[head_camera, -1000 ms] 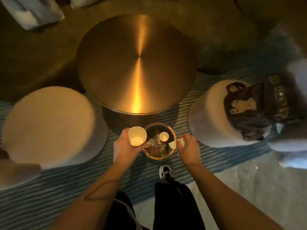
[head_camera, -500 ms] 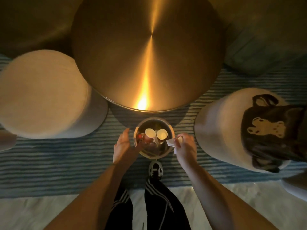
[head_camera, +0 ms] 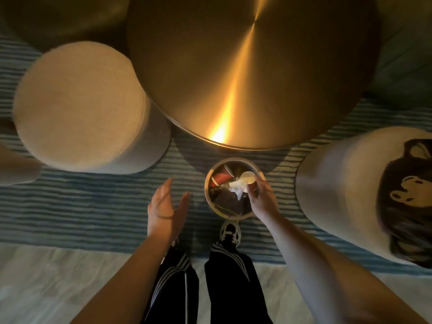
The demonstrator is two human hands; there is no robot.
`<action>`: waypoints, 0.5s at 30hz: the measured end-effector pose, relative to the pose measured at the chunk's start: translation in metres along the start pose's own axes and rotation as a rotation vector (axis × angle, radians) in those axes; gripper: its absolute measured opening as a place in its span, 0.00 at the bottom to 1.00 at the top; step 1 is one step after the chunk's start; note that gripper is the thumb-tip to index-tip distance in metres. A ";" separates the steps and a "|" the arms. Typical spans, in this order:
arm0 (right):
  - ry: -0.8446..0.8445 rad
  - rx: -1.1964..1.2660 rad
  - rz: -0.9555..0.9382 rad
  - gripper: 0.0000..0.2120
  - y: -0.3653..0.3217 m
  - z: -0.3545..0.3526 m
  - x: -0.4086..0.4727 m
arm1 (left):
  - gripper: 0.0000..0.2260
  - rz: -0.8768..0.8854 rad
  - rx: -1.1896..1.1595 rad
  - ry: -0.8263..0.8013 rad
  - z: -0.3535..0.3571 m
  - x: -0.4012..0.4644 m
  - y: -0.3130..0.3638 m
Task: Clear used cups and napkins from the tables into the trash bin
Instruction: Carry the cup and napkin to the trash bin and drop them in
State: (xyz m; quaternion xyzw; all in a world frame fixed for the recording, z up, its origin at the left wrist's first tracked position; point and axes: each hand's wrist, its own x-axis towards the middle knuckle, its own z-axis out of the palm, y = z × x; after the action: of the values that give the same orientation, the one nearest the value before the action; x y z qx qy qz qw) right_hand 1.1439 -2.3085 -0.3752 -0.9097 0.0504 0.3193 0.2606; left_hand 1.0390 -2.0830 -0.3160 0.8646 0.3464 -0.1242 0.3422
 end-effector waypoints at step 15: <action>-0.013 -0.078 -0.587 0.22 -0.152 -0.055 -0.131 | 0.27 -0.020 0.078 0.298 -0.133 -0.083 0.006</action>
State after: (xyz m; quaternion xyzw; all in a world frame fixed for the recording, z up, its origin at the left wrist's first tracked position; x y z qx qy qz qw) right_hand 1.1098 -2.2154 -0.1925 -0.8927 -0.2288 0.2376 0.3071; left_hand 0.9797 -2.0385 -0.1775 0.8825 0.3970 -0.0114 0.2521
